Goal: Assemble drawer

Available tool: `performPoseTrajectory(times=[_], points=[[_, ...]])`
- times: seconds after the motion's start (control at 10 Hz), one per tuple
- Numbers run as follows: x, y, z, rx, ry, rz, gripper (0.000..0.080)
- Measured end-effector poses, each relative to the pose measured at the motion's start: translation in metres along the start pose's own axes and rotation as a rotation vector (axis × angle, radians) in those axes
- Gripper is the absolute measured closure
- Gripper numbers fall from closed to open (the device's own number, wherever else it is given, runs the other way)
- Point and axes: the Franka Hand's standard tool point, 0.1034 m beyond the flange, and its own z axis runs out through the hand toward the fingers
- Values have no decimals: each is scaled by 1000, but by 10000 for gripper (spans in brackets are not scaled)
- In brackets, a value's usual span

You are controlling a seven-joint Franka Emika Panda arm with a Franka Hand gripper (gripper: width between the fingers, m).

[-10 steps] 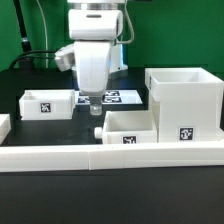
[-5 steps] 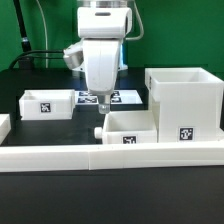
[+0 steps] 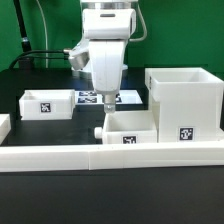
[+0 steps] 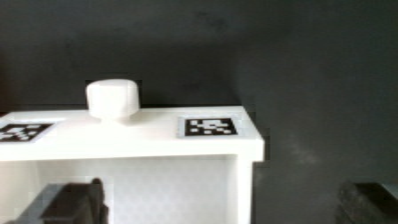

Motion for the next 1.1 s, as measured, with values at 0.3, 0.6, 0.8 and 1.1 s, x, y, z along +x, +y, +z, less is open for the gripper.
performPoseTrajectory(times=[0.3,0.6,0.8,1.1], points=[[-29,2,2,-1,88,3,150],[-18,-1,3,-3,91,20,150],[-4,-1,3,-3,99,13,150],[15,-4,7,6,113,-14,150]])
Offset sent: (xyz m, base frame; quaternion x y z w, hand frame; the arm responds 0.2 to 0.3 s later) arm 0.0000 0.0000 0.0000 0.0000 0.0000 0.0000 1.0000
